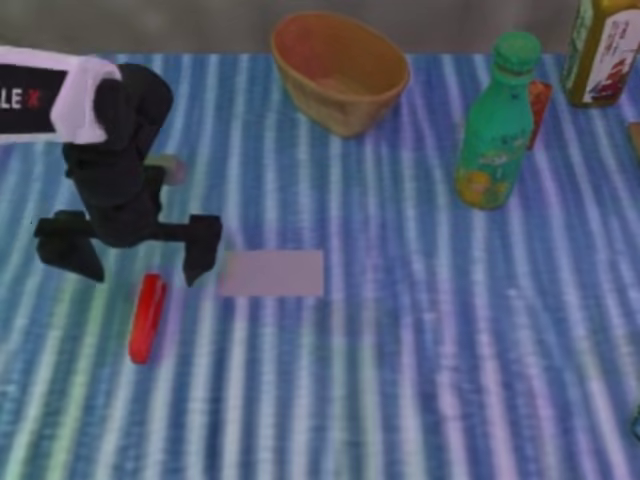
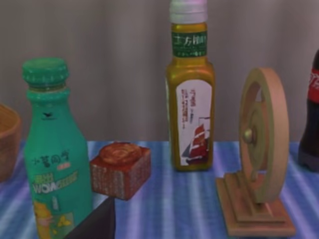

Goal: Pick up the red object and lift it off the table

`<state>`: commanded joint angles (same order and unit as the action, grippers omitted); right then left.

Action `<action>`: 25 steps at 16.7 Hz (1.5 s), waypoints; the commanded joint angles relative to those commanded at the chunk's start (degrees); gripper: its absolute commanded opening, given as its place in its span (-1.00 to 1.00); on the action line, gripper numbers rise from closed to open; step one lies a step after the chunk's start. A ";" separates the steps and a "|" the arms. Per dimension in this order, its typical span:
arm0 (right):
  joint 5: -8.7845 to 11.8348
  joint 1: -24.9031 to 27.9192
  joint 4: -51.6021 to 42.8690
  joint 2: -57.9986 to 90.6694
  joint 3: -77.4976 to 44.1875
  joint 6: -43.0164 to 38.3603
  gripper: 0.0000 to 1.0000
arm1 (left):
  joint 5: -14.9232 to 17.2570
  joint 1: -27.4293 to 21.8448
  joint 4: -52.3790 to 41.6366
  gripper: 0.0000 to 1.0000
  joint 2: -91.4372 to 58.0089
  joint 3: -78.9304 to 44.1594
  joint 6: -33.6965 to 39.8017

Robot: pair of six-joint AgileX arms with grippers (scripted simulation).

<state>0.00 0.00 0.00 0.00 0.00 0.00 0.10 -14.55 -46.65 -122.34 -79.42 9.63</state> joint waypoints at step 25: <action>0.00 0.00 0.00 0.00 0.00 0.00 1.00 | 0.01 -0.02 2.91 -1.00 -1.51 1.84 0.00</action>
<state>0.00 0.00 0.00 0.00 0.00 0.00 0.12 -14.56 -43.74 -123.85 -77.57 9.63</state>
